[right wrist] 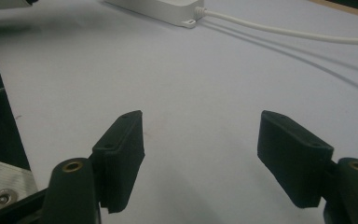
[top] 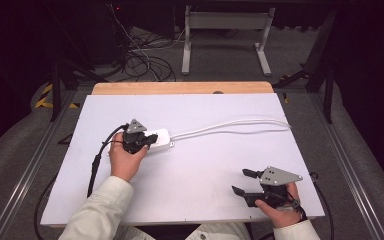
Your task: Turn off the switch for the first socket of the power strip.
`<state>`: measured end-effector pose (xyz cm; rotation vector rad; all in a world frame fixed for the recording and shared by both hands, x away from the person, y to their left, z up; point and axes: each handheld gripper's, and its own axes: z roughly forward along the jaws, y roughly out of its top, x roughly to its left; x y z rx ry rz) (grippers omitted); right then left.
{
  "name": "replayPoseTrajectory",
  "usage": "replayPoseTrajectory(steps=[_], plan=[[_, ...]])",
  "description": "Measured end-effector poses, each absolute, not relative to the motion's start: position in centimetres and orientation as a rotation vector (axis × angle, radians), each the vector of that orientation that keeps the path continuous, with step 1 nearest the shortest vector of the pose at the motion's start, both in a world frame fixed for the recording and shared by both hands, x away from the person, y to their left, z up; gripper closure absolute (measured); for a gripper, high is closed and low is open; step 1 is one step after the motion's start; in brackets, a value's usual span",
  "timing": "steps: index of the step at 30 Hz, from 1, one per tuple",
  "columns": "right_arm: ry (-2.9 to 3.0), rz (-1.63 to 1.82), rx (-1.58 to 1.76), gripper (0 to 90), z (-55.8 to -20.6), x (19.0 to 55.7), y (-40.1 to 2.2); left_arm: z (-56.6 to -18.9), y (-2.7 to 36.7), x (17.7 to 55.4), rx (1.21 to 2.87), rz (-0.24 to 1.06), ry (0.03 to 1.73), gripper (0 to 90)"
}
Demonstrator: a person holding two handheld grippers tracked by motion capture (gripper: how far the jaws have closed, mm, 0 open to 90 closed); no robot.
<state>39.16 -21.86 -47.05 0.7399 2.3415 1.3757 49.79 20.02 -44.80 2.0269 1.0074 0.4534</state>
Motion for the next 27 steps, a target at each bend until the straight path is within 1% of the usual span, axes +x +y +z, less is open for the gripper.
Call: replayPoseTrajectory(steps=[2,7,15,19,23,27], plan=[[2.345,1.371,0.738,32.0,-47.1,39.1,-21.8,-43.5,19.9,49.1,2.034,0.465,0.972,90.0],[2.341,1.371,0.730,32.0,-46.9,39.0,-21.8,-42.5,19.7,48.6,2.043,0.466,0.959,90.0],[2.344,1.365,0.738,31.9,-47.1,39.1,-21.9,-41.5,19.7,47.5,2.031,0.443,0.943,90.0],[2.344,1.366,0.737,31.9,-47.0,39.1,-21.9,-40.9,19.6,46.8,2.037,0.458,0.913,90.0],[2.345,1.362,0.738,31.8,-47.1,39.1,-21.8,-40.8,19.9,45.9,2.064,0.503,0.896,90.0],[2.347,1.360,0.740,31.8,-47.1,39.1,-21.8,-40.5,20.4,45.0,2.030,0.474,0.880,90.0]])
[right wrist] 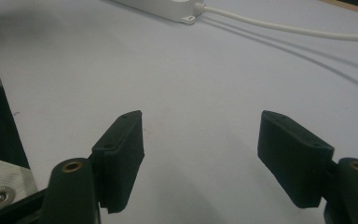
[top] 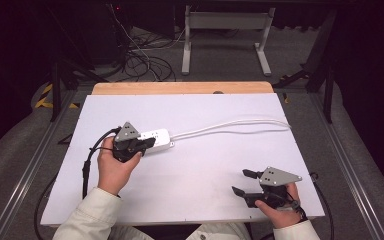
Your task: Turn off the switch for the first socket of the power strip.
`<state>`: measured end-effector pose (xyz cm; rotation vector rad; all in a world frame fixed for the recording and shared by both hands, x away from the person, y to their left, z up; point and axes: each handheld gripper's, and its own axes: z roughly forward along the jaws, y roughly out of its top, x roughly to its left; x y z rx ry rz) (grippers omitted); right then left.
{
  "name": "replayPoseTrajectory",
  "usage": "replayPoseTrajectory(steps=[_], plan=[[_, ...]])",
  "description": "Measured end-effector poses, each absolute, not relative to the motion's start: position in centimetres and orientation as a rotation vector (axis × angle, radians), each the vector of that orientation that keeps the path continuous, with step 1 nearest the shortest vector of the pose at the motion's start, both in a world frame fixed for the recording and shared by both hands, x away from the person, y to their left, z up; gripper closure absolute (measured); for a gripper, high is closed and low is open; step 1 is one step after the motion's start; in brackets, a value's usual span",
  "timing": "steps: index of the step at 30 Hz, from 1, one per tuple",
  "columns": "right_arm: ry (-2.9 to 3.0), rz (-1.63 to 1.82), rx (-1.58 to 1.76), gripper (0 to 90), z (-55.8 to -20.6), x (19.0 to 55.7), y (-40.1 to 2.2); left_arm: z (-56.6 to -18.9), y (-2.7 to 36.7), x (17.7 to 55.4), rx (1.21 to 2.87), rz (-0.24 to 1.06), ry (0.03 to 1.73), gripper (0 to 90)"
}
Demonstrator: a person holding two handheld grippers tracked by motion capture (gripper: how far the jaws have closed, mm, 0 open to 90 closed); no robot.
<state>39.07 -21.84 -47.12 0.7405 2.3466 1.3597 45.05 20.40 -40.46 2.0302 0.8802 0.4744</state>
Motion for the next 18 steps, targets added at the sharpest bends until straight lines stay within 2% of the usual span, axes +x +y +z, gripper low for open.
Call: replayPoseTrajectory(steps=[3,4,9,12,13,18], plan=[[2.344,1.364,0.740,31.8,-47.1,39.0,-21.8,-40.1,20.5,44.5,2.022,0.444,0.860,89.5],[2.346,1.358,0.739,31.8,-47.1,39.0,-21.8,-40.0,20.4,44.4,2.021,0.447,0.866,81.4],[2.348,1.359,0.738,31.8,-47.1,39.1,-21.8,-39.4,20.6,43.7,2.015,0.420,0.843,74.9],[2.344,1.365,0.741,31.7,-47.1,39.0,-21.9,-39.0,20.8,43.2,2.005,0.432,0.829,63.5],[2.343,1.367,0.741,31.7,-47.1,39.0,-21.9,-38.8,20.8,43.0,1.999,0.446,0.819,56.4],[2.344,1.368,0.740,31.6,-47.1,39.0,-21.9,-38.2,21.2,42.0,1.951,0.440,0.761,49.3]])
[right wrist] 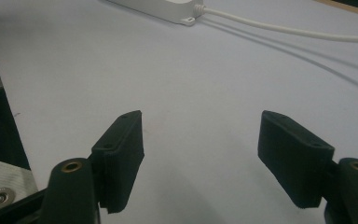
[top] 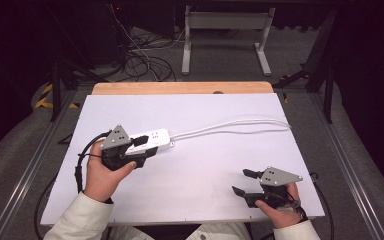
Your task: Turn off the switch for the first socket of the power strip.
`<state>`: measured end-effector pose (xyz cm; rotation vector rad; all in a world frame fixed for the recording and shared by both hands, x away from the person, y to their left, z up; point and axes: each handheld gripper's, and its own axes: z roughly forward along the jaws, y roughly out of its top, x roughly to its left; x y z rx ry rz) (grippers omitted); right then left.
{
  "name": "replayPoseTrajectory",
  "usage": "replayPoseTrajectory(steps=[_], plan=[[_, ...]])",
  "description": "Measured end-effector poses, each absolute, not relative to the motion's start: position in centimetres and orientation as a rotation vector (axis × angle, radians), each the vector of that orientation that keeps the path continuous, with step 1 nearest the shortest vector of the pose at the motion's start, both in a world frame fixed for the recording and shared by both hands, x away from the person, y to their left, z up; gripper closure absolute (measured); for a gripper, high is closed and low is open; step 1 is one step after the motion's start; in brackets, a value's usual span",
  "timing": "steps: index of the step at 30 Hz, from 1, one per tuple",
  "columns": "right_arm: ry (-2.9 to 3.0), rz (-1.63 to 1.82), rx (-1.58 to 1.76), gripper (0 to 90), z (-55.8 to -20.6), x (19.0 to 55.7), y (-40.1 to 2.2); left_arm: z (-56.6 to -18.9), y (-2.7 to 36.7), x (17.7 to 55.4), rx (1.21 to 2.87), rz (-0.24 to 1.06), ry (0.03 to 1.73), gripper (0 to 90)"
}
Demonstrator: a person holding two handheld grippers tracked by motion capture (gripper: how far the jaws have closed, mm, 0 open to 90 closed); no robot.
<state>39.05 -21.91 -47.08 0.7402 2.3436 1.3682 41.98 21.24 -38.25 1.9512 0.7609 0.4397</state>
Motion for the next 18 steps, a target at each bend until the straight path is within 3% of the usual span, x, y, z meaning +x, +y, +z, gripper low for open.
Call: replayPoseTrajectory(steps=[10,18], plan=[[2.339,1.370,0.745,31.6,-47.1,39.1,-21.9,-38.4,23.0,39.9,1.877,0.391,0.685,37.0],[2.333,1.372,0.748,31.6,-47.1,39.1,-22.0,-39.2,24.1,38.8,1.867,0.429,0.631,27.2]])
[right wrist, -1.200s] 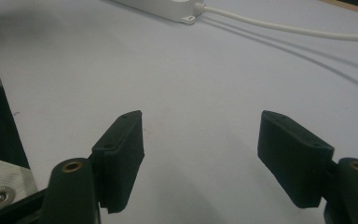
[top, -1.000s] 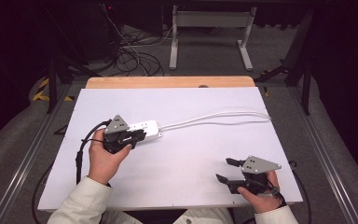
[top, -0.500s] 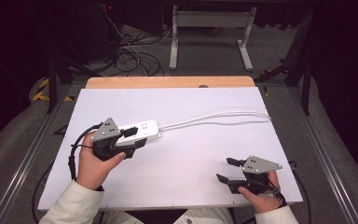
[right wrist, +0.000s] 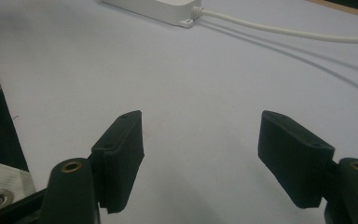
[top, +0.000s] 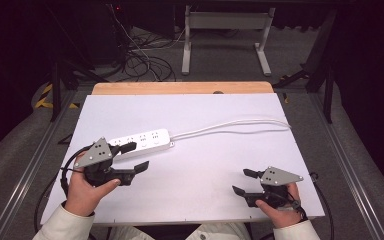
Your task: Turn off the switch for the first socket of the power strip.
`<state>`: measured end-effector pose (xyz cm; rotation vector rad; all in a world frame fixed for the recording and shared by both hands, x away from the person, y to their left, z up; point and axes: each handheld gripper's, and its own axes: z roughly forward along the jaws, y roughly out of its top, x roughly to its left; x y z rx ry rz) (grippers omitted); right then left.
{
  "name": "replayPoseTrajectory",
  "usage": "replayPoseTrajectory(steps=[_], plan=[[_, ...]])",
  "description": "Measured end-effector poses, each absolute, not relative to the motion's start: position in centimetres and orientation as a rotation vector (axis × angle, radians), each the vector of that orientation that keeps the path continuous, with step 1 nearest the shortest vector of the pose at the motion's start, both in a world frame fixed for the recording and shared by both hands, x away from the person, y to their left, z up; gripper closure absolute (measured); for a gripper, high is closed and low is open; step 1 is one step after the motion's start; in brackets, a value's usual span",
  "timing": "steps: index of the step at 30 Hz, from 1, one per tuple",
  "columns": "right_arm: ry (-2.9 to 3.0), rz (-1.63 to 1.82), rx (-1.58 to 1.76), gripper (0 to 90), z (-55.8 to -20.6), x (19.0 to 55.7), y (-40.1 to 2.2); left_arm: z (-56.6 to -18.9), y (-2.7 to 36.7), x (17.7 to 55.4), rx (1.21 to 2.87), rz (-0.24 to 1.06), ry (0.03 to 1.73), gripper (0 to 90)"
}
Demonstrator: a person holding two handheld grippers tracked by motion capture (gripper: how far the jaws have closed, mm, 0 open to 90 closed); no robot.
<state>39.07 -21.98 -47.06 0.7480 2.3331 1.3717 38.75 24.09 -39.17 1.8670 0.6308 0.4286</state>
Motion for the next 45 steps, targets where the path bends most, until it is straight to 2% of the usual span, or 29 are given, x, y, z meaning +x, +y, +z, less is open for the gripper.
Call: replayPoseTrajectory(steps=[4,15,24,41,45], plan=[[2.326,1.378,0.746,31.6,-47.0,39.0,-22.0,-40.2,24.7,38.6,1.853,0.435,0.638,23.1],[2.329,1.378,0.744,31.6,-47.0,39.0,-22.1,-42.5,26.1,37.2,1.783,0.440,0.669,21.7],[2.333,1.377,0.749,31.6,-47.1,39.1,-22.1,-44.1,26.8,36.8,1.798,0.489,0.697,21.6],[2.334,1.381,0.754,31.6,-47.1,39.2,-22.2,-48.4,27.1,36.4,1.810,0.377,0.760,22.9],[2.333,1.382,0.754,31.6,-47.1,39.2,-22.2,-48.7,26.7,36.3,1.880,0.440,0.719,23.3]])
